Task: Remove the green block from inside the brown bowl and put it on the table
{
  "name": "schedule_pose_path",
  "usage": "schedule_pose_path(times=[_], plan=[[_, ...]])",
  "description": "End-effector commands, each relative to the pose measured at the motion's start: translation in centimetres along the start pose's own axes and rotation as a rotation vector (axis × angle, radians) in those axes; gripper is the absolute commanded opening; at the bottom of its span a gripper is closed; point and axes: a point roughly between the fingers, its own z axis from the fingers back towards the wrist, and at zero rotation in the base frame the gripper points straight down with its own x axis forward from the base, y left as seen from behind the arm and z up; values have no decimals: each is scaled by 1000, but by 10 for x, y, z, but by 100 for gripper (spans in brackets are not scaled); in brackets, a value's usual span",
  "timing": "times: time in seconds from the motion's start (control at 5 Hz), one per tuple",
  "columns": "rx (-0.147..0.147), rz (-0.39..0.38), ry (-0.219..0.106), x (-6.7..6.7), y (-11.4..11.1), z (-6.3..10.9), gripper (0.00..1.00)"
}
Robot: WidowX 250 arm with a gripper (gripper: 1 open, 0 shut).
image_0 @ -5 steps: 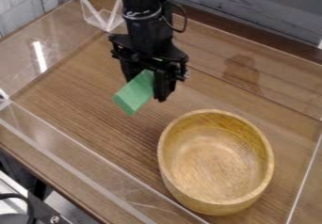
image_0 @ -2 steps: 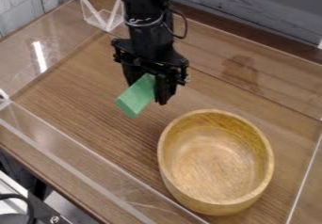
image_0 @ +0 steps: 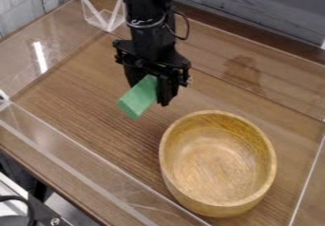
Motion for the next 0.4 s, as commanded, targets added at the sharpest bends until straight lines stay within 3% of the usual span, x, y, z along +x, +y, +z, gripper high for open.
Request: schedule_pose_path(times=[0.0,0.2], plan=[[6,-13,-29,4,-3,6,0],[9,-12,-30,7,7,0,0]])
